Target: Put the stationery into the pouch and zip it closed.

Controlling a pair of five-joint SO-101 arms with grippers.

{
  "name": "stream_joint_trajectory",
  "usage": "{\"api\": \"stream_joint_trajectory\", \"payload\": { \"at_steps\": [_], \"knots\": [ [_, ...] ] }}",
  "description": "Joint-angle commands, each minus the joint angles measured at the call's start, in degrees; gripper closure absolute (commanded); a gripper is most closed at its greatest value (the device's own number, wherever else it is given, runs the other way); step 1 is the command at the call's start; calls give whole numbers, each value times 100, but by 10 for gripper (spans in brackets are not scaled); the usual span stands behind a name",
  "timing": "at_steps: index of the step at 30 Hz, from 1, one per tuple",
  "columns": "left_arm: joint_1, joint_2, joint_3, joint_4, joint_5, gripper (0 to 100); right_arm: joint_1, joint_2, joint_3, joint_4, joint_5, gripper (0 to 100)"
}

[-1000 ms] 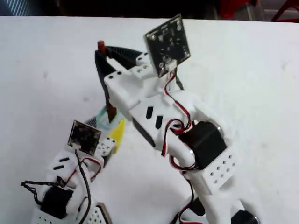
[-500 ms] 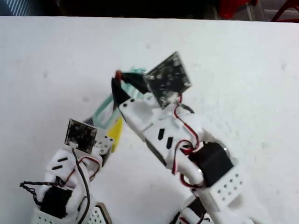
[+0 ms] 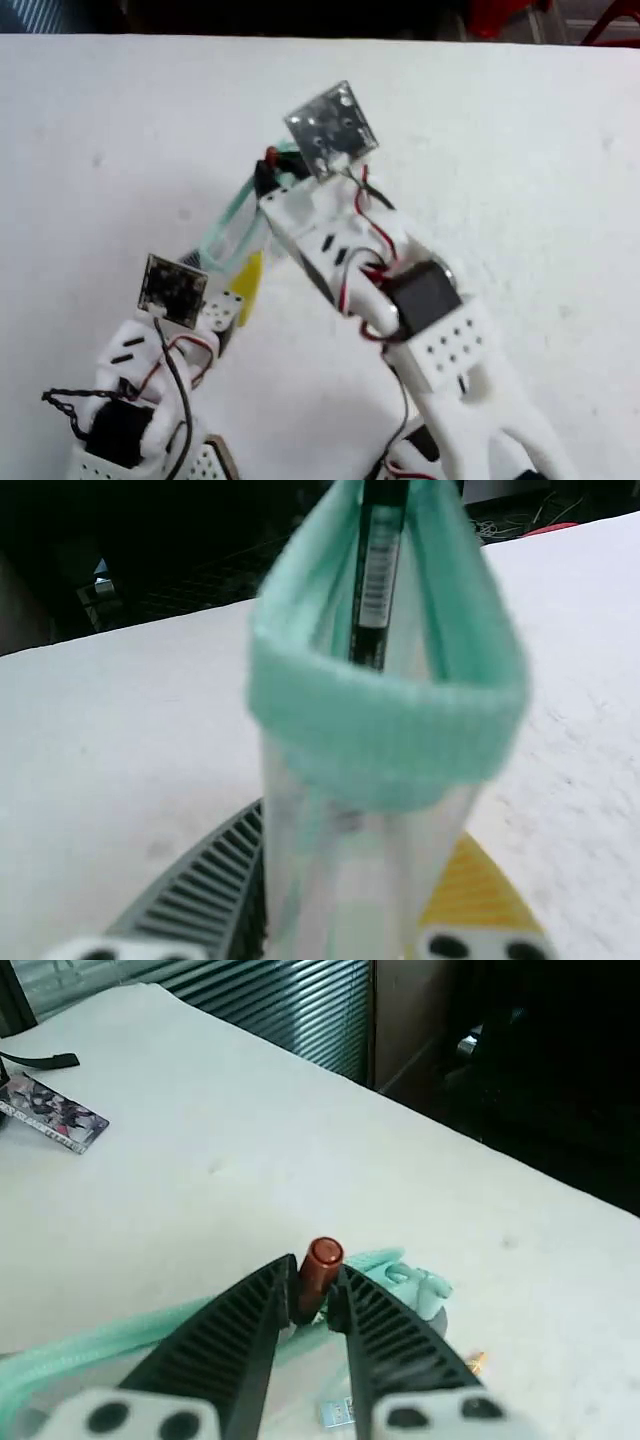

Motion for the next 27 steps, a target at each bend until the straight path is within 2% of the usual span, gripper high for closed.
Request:
{"api": "stream_joint_trajectory", "payload": {
  "at_steps": [1,3,11,15,22,24,27],
  "knots": [
    [-48,48,-202,35,79,815,145,391,-105,40,-791,982],
    [-48,48,-202,35,79,815,84,514,-404,259,-1187,982],
    [-48,48,-193,18,79,815,-321,743,-1609,1446,-1582,982],
    [-48,48,-193,18,79,815,-655,857,-1618,1516,-1574,981],
    [-48,48,-193,18,79,815,-716,796,-1802,1587,-1574,979],
    [-48,48,-193,18,79,815,-716,910,-1802,1604,-1565,940],
    [-48,48,-193,18,79,815,-690,1033,-1829,1719,-1565,796]
  ]
}}
